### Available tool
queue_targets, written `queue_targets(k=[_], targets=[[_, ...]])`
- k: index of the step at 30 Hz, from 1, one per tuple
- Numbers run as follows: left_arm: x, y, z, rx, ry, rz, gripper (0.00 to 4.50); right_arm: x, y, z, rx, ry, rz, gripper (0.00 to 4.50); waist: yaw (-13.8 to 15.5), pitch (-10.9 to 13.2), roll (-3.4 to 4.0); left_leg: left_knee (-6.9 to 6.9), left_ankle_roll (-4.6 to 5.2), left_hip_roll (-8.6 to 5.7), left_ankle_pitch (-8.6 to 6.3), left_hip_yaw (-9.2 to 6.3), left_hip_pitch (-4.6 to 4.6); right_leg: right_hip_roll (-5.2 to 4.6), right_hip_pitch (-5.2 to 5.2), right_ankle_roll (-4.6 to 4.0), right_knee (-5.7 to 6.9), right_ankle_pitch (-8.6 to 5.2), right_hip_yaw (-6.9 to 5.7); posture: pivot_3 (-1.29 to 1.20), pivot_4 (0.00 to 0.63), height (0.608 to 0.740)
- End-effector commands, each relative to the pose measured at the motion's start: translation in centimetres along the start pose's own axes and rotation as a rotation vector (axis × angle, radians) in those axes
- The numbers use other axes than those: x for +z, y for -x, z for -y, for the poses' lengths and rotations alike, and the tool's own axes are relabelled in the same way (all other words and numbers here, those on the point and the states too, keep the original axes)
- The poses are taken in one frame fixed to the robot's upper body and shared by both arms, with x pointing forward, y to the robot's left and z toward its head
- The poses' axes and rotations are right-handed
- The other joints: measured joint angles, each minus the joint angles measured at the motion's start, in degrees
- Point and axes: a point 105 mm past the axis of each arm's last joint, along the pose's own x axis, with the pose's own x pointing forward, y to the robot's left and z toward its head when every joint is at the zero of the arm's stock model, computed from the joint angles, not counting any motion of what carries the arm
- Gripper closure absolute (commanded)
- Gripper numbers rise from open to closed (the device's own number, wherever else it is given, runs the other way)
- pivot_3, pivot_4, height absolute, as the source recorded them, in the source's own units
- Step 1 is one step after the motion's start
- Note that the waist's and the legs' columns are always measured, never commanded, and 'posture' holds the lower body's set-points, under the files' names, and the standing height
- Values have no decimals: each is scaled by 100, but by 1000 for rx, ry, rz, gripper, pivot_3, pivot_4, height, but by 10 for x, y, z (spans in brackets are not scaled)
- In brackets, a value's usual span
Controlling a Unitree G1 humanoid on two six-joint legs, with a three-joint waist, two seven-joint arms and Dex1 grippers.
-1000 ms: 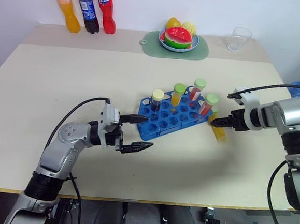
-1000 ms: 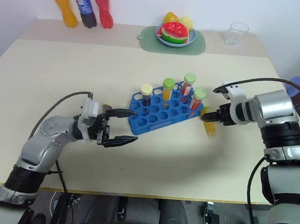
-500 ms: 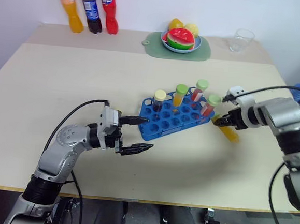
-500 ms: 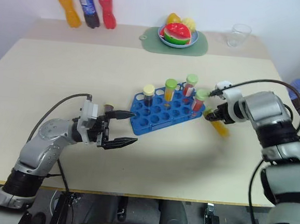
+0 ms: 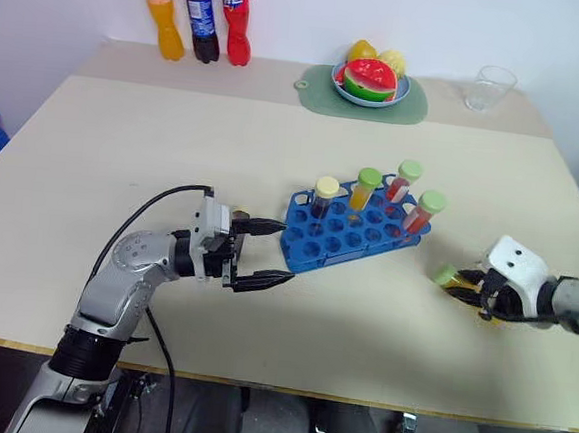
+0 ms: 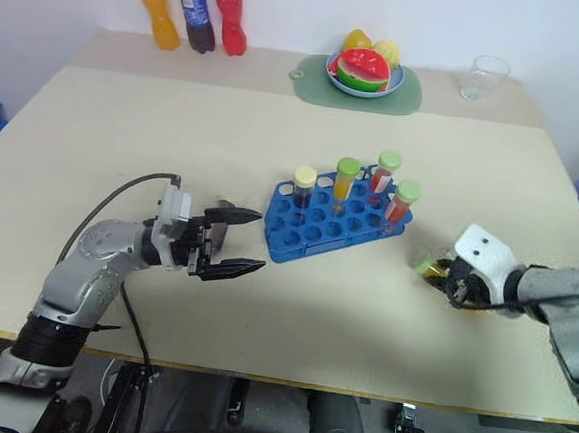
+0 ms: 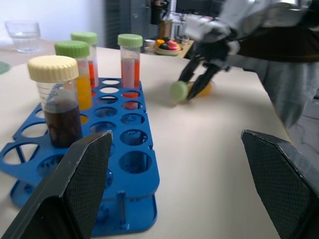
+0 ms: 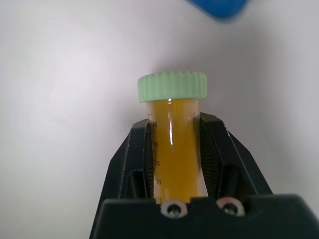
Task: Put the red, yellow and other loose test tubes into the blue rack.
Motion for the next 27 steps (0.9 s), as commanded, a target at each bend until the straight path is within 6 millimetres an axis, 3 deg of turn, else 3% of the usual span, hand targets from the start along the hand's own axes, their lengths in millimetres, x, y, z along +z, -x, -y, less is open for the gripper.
queue_targets(k=[1, 5, 13, 19, 27], targets=[[10, -3, -1, -25, -44, 27, 229, 57, 5, -26, 26, 116, 326, 3689, -124, 2, 7, 0, 0, 6, 0, -2, 3, 7, 1, 0, 3, 0, 1, 0, 150, 740], [11, -4, -4, -38, -45, 35, 229, 95, -3, -32, -33, 59, 577, 3689, -198, 0, 7, 0, -3, 6, 2, 2, 28, 9, 16, -4, 11, -2, 11, 0, 150, 740], [11, -1, -6, -25, -59, 36, 229, 138, -30, -21, -153, -36, 869, 3689, -237, 0, 3, -9, -3, 4, 1, 2, 62, 7, 53, -19, 7, -11, 13, 0, 150, 740], [13, 5, -9, 6, -69, 28, 229, 141, -53, -17, -213, -93, 930, 3689, -249, 0, 3, -10, -2, 4, 1, 6, 61, 5, 52, -5, 6, -3, 13, 0, 150, 740], [14, 9, -10, 28, -75, 21, 229, 136, -70, -9, -294, -157, 963, 3689, -256, 1, 5, -11, -3, 5, 1, 6, 62, 5, 52, -5, 7, -3, 13, 0, 150, 740]])
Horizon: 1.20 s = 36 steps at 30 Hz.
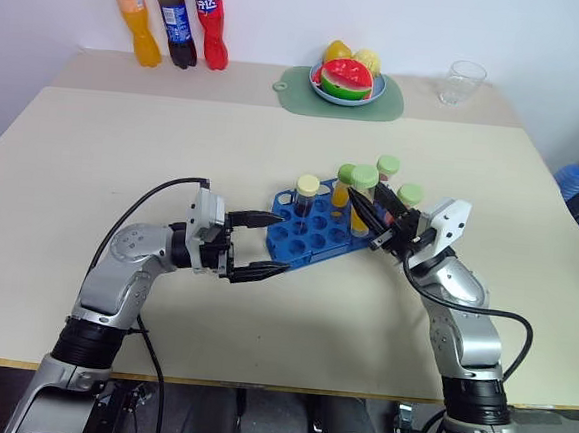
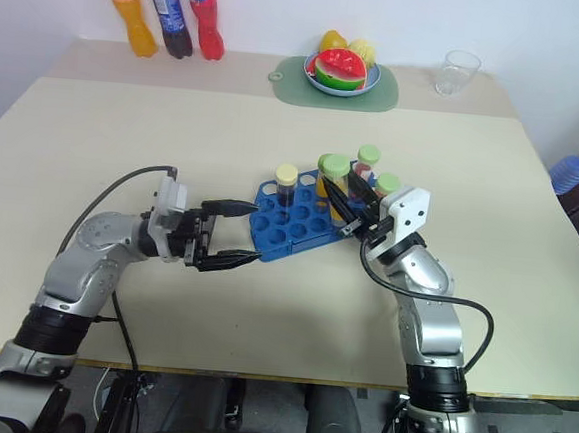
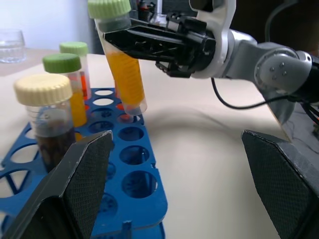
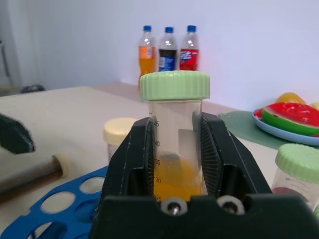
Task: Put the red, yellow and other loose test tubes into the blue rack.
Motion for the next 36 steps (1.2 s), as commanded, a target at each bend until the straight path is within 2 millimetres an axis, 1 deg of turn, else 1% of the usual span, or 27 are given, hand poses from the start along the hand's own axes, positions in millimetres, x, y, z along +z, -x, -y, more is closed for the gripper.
queue_targets(k=[1, 5, 12, 19, 25, 30, 33, 35, 36], targets=[[11, 2, 1, 7, -53, 14, 229, 5, -5, 5, -38, 32, 53, 3689, 2, 0, 0, 0, 0, 0, 0, 0, 0, 0, 0, 0, 0, 0, 0, 0, 150, 740], [12, 4, 0, 14, -55, 12, 229, -2, -5, 4, -45, 27, 50, 3689, -3, 0, 0, 0, 0, 0, 0, 1, 0, -1, 0, 1, 0, 0, 0, 0, 150, 740], [14, 6, -1, 20, -61, 5, 229, -16, 0, 0, -44, 15, 28, 3689, -7, 0, 1, -1, 0, 0, 0, 1, 2, -1, 1, 0, 1, 0, 0, 0, 150, 740], [14, 7, -2, 19, -62, 1, 229, -15, 0, -12, -21, 4, 36, 3689, -7, 0, 1, -2, 0, 1, 0, 0, 4, -1, 2, -1, 1, 0, 0, 0, 150, 740], [14, 6, -2, 18, -60, 0, 229, -20, 2, -9, -30, 1, 21, 3689, -8, 0, 1, -5, 0, 1, 0, 1, 5, -1, 1, -3, 1, -2, 0, 0, 150, 740], [13, 7, -1, 21, -56, 0, 229, -22, -2, -1, -59, 7, 27, 3689, -11, 0, 1, -5, 0, 1, 0, 1, 5, -1, 1, -4, 1, -2, 0, 0, 150, 740], [13, 7, -1, 28, -53, 1, 229, -23, -3, -2, -55, -4, 41, 3689, -15, 0, 1, -5, 0, 1, 0, 2, 6, -1, 2, -4, 1, -2, 0, 0, 150, 740], [13, 8, -1, 34, -48, 4, 229, -23, -2, -4, -50, -22, 50, 2656, -16, 0, 1, -5, 0, 1, 0, 2, 6, -1, 2, -4, 1, -2, 0, 0, 150, 740], [13, 8, -2, 40, -44, 5, 229, -23, -2, -4, -50, -8, 50, 2338, -15, 0, 1, -5, 0, 1, 0, 1, 6, -1, 2, -4, 1, -2, 0, 0, 150, 740]])
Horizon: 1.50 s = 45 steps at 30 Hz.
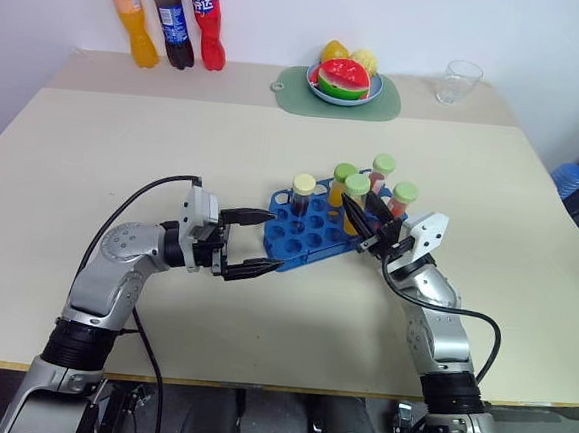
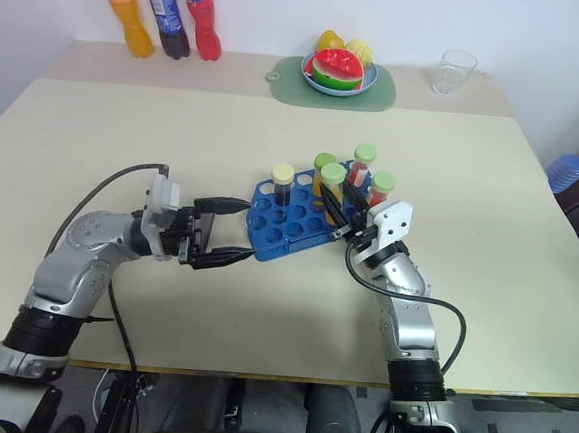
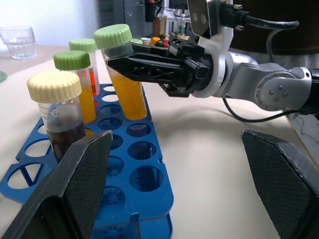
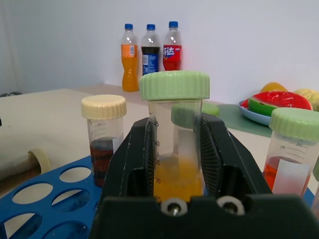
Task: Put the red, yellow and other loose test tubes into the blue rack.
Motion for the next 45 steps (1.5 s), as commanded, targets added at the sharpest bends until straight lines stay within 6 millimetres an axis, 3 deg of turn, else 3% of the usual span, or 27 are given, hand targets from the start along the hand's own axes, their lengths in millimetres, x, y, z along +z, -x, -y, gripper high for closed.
queue_targets(k=[1, 4, 11, 14, 18, 21, 27, 34, 39, 45], targets=[[11, 3, 0, 17, -30, 30, 229, 7, -2, -1, 2, 24, 36, 1845, 1, 1, 1, 0, 0, 0, 0, 0, 0, 0, 0, 0, 0, 0, 0, 0, 150, 740], [13, 6, -4, 67, -30, 43, 229, 12, -1, 3, -22, 70, 36, 501, 4, 1, 2, -1, 0, 0, 0, 1, -1, 0, -1, 0, 0, 0, 0, 0, 150, 740], [27, 14, -29, 347, 36, 108, 229, 28, 9, 6, 9, 141, -22, 501, 18, 1, 0, -1, 0, -2, 0, 1, -3, -7, 0, 5, -1, 3, 0, 0, 150, 740], [23, 31, -45, 571, 34, -3, 229, 32, 21, 1, 66, 144, -65, 501, 17, 1, -1, -3, 0, -2, 0, -1, -1, -7, 0, 6, -1, 3, 0, 0, 150, 740], [25, 44, -49, 682, 156, -66, 229, 33, 45, 0, 121, 145, -147, 501, 15, 1, -1, -5, 0, -2, 0, -3, 0, -5, 1, 7, 0, 3, 0, 0, 150, 740], [16, 56, -52, 764, 301, -223, 229, 39, 61, -1, 193, 176, -197, 501, 27, 3, -5, -4, 0, -2, 0, -3, 0, -6, 1, 7, -1, 3, 0, 0, 150, 740], [15, 56, -53, 733, 603, -414, 229, 53, 78, -2, 359, 207, -281, 501, 23, 11, -25, -1, 0, -8, 0, -8, 4, -6, 9, 8, -4, 1, -1, 0, 150, 740], [0, 57, -67, 732, 827, -552, 229, 58, 66, 1, 439, 239, -287, 501, 5, 18, -37, -6, 0, -6, 0, -14, 10, -3, 7, 14, 4, 0, -1, 0, 150, 740], [-10, 64, -64, 765, 892, -679, 229, 55, 62, -1, 458, 238, -283, 501, 39, 19, -40, -5, -1, -9, 0, -13, 6, -16, 8, 15, 1, 1, -1, 0, 150, 740], [-14, 41, -63, 769, 973, -726, 229, 52, 63, -2, 454, 231, -282, 501, 134, 21, -45, -1, -3, -13, 1, -10, 4, -20, 9, 14, 1, 1, -1, 0, 150, 740]])
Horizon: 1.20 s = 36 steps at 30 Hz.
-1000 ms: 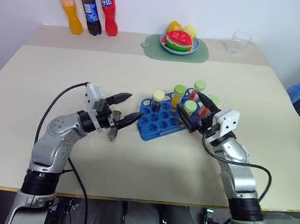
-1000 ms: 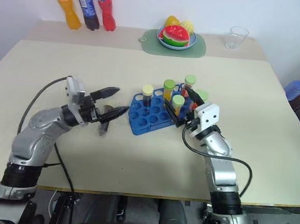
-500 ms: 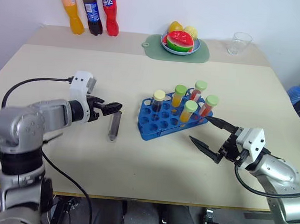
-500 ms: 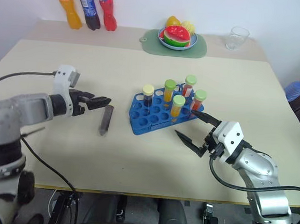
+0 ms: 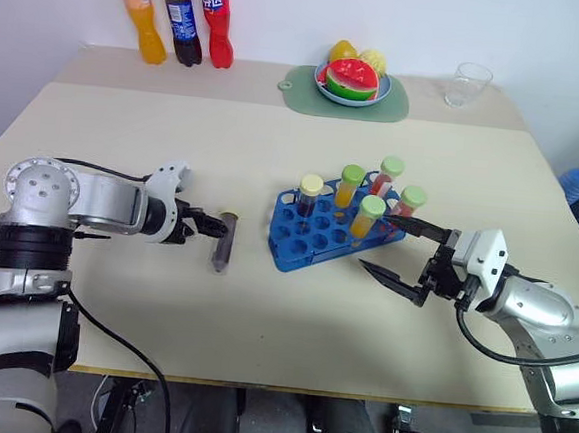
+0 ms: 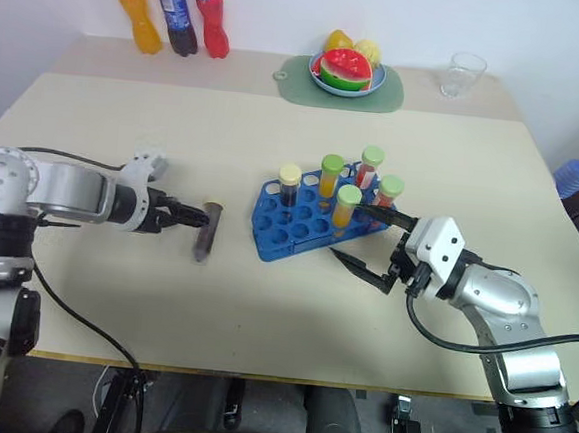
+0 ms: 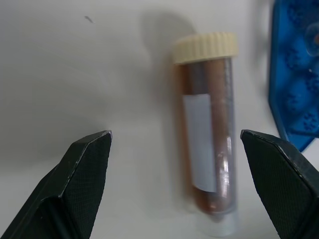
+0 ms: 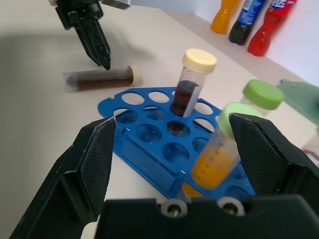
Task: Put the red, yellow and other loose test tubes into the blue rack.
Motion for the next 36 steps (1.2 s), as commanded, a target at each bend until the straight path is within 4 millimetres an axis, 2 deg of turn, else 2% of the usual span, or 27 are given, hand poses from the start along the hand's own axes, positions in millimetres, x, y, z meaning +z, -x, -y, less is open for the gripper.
queue_targets(k=[1, 11, 14, 19, 20, 21, 23, 25, 27, 31, 33, 36], targets=[[8, -3, 18, 8, 26, 9, 229, 6, 0, 1, -11, 23, 27, 501, 29, 0, 0, 1, 0, 1, 0, -1, 0, -1, 0, 0, 0, 0, 1, 0, 150, 740], [12, -31, 29, 165, 87, -72, 229, 7, 3, 2, -45, 19, 21, 501, 55, -4, 4, 1, -8, -9, 4, 2, 3, -1, 7, -2, -4, 0, 0, 0, 150, 740], [12, -36, 31, 193, 95, -93, 1096, 6, 4, -1, -54, 13, 18, 450, 54, -5, 4, 2, -11, -9, 6, 1, 6, -1, 11, -3, -4, -1, 0, 0, 150, 740], [9, -40, 33, 196, 103, -117, 3527, 6, 6, -3, -65, 3, 10, 450, 67, -6, 3, 3, -12, -11, 7, 0, 6, -1, 14, -3, -7, -1, 0, 0, 150, 740], [9, -40, 34, 186, 99, -118, 3746, 5, 7, -4, -67, 2, 8, 450, 64, -6, 3, 3, -12, -12, 7, 0, 6, -1, 15, -4, -9, -1, 0, 0, 150, 740], [9, -39, 36, 161, 91, -116, 3746, 5, 7, -3, -69, 2, 5, 450, 60, -6, 3, 3, -12, -12, 7, 0, 6, -1, 15, -4, -9, -1, 0, 0, 150, 740], [12, -31, 38, 106, 62, -83, 3746, 4, 8, -2, -75, 3, 2, 450, 49, -6, 3, 3, -12, -13, 7, 0, 5, -1, 15, -4, -9, -2, 0, 0, 150, 740], [14, -21, 31, 106, 48, -43, 3746, 4, 8, -1, -80, 4, -1, 450, 32, -5, 2, 3, -13, -13, 7, 0, 4, 0, 12, -4, -9, -2, 0, 0, 150, 740], [10, -11, 30, 7, 13, -52, 3746, 3, 8, 0, -88, 6, -1, 450, -1, -4, 1, 1, -14, -10, 8, 0, 4, 2, 7, -3, -8, -1, 0, 0, 150, 740], [4, 34, 46, -196, -204, 44, 3746, 3, 5, 5, -119, -12, 13, 450, -41, 0, 0, -9, -20, -8, 11, 1, -1, 6, -6, -4, -3, -2, 0, 0, 150, 740], [9, 47, 57, -271, -280, 178, 3746, 3, 3, 6, -127, -16, 20, 450, -17, -1, 2, -10, -22, -8, 11, 4, -2, 4, -6, -21, -9, -11, 0, 0, 150, 740], [-1, 63, 82, -492, -427, 255, 3746, 0, 2, 5, -135, -21, 22, 450, 39, -3, 3, -10, -52, -9, 27, 12, -1, 1, -2, -25, -15, -13, 0, 0, 150, 740]])
